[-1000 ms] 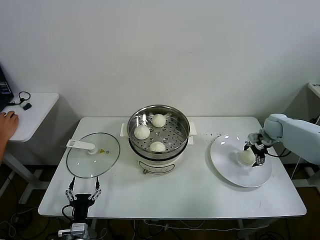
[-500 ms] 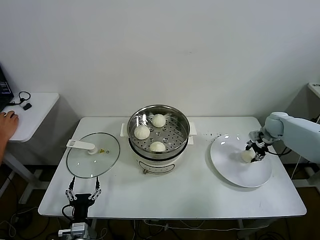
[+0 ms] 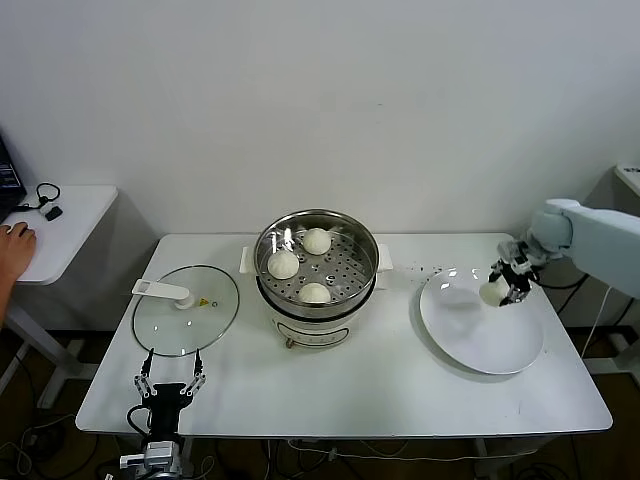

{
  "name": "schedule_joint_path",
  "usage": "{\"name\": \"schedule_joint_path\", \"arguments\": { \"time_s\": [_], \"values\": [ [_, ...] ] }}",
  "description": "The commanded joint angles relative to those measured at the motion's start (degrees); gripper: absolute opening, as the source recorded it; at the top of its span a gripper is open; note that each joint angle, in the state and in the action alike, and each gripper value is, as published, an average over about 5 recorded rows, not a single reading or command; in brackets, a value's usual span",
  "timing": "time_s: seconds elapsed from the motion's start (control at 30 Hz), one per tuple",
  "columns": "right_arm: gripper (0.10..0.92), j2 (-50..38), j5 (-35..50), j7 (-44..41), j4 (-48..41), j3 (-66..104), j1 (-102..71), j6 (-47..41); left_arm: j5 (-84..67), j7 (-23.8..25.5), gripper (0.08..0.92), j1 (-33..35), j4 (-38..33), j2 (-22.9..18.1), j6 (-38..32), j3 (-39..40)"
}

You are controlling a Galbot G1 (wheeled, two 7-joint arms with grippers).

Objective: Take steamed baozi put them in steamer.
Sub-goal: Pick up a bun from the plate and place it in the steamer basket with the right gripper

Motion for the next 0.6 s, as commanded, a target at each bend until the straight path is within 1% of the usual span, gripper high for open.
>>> {"name": "schedule_joint_path", "arguments": {
  "time_s": [0.03, 0.3, 0.6],
  "values": [
    [0.593, 3.9, 14.9, -0.5, 10.3, -18.1, 23.6, -4.1, -0.2, 0.1, 0.823, 0.1, -0.3, -2.8, 0.2, 0.1],
    [0.594, 10.0, 24.3, -2.1, 15.4, -20.3, 32.7, -8.3, -0.1, 0.2, 0.823, 0.1, -0.4, -2.8, 0.6, 0.5],
    [0.593, 17.3, 32.2, -2.5, 17.1, -18.1, 35.0, -11.6, 0.2, 0.4, 0.823, 0.1, -0.6, -2.8, 1.1, 1.0]
  ]
}}
